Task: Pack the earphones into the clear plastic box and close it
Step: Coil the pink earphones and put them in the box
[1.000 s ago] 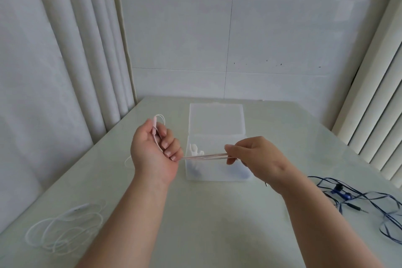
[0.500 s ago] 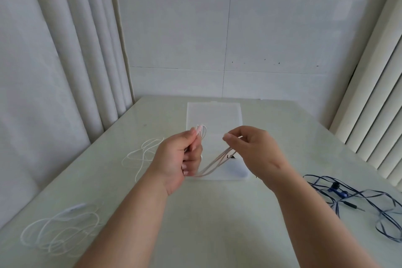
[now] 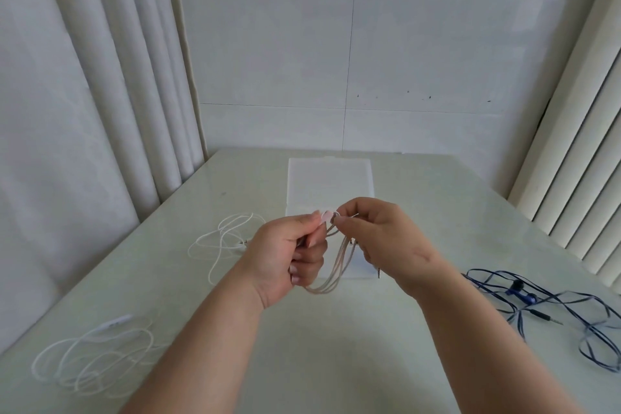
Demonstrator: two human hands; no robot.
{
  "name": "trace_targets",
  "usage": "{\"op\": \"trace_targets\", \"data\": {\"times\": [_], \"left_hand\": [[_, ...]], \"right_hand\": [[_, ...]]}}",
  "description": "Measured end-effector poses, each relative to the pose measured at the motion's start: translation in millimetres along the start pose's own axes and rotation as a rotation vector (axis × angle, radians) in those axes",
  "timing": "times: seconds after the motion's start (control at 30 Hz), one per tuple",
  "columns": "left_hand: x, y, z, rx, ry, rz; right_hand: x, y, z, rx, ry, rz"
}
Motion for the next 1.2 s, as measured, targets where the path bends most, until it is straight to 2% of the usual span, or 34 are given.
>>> {"op": "trace_targets", "data": {"times": [0.13, 0.23, 0.3, 0.43, 0.6, 0.83, 0.97, 1.2], "left_hand": [[1.0, -1.2, 6.1, -0.055, -0.12, -0.025], [3.4, 5.5, 12.8, -0.186, -0.25, 0.006], [4.4, 8.5, 17.0, -0.265, -0.325, 0.03], [5.1, 7.5, 17.0, -0.372, -0.326, 0.066], [6.0, 8.0, 14.4, -0.209, -0.362, 0.144], [3.6, 9.9, 16.4, 0.017, -0.421, 0.237], [1.8, 13.3, 19.4, 0.13, -0.479, 0.301], [-0.1, 9.8, 19.3, 0.119, -0.461, 0.351]], "right_hand": [[1.4, 1.2, 2.9, 0.072, -0.043, 0.074], [1.7, 6.5, 4.3, 0.322, -0.103, 0.121], [1.1, 5.3, 4.4, 0.509, -0.135, 0.092], [3.2, -1.3, 5.2, 0.76, -0.162, 0.021], [2.8, -2.7, 8.0, 0.76, -0.213, 0.062], [5.1, -7.4, 9.8, 0.679, -0.242, 0.001], [4.0, -7.6, 14.2, 0.75, -0.288, -0.005], [5.0, -7.5, 19.8, 0.824, -0.395, -0.026]]}}
Point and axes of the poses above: each hand's wrist, its own x-axis towards the middle knuckle, its own y-axis out of the back of the hand, z = x × y, the point moved 5 cm from there along x, towards the middle knuckle, and after that the axes turned 14 degrees about -x, right-handed, at the moved point
